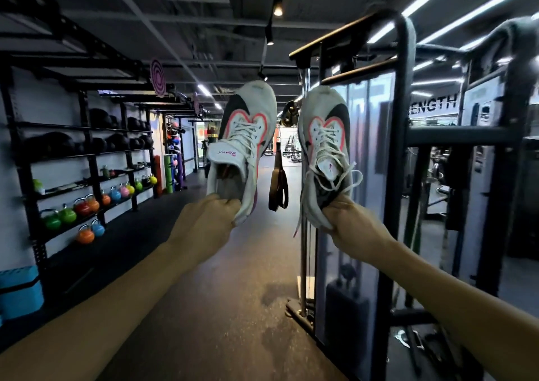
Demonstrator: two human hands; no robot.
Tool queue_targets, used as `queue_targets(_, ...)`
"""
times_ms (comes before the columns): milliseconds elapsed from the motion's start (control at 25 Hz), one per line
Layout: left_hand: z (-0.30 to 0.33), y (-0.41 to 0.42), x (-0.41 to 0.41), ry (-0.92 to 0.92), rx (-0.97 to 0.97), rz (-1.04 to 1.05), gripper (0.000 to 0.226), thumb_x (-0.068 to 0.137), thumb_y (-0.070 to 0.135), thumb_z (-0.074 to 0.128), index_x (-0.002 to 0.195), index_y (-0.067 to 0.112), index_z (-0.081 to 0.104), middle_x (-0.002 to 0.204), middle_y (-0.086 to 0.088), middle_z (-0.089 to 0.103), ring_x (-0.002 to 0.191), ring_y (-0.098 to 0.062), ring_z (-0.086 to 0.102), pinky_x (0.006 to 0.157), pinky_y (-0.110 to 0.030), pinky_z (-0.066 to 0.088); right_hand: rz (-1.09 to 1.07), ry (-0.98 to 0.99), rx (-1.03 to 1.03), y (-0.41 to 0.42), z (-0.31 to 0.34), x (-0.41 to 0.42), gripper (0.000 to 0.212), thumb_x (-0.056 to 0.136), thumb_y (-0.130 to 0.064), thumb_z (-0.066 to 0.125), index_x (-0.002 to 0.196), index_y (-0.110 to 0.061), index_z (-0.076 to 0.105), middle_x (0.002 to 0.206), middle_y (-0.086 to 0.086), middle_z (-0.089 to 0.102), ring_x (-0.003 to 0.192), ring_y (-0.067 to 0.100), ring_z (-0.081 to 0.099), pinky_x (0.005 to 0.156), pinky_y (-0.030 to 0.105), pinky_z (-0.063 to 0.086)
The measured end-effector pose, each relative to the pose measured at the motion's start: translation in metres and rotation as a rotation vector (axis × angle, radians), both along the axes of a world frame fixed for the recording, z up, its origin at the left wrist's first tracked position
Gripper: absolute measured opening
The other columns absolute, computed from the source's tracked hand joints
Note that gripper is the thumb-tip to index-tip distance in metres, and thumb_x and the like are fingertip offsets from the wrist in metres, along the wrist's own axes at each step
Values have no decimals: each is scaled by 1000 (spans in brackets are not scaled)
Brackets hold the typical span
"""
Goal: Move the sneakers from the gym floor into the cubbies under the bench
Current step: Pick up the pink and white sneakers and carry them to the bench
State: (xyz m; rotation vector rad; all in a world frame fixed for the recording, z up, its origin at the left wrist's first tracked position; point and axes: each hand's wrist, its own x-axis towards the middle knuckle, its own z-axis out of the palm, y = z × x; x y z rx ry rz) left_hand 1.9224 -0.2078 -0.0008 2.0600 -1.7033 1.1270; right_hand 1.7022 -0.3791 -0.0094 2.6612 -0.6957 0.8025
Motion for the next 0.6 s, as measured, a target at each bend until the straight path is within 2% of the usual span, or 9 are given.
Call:
queue_targets(280, 11, 53, -93, -15, 5, -157, 12, 79, 21, 65, 86, 16, 56, 83, -10, 64, 78, -34, 62, 55, -34, 43, -233, 6, -7, 93, 8, -117, 10, 83, -15, 58, 93, -17, 60, 109, 1, 52, 80, 21, 57, 57, 27, 36)
queue_targets(440, 8, 85, -140, -23, -12, -349, 15, 74, 18, 66, 81, 18, 53, 78, -10, 63, 69, -36, 62, 52, -36, 49, -379, -7, -3, 166, 7, -182, 17, 82, -16, 55, 99, -17, 59, 110, 2, 52, 91, 24, 56, 62, 33, 48)
queue_targets(600, 0, 120, -197, -41, -32, -540, 20, 71, 15, 71, 78, 14, 53, 71, -10, 60, 63, -35, 60, 48, -34, 42, -558, -11, 18, 249, 5, -246, 9, 84, -21, 57, 93, -19, 59, 105, 2, 50, 85, 25, 56, 58, 31, 42)
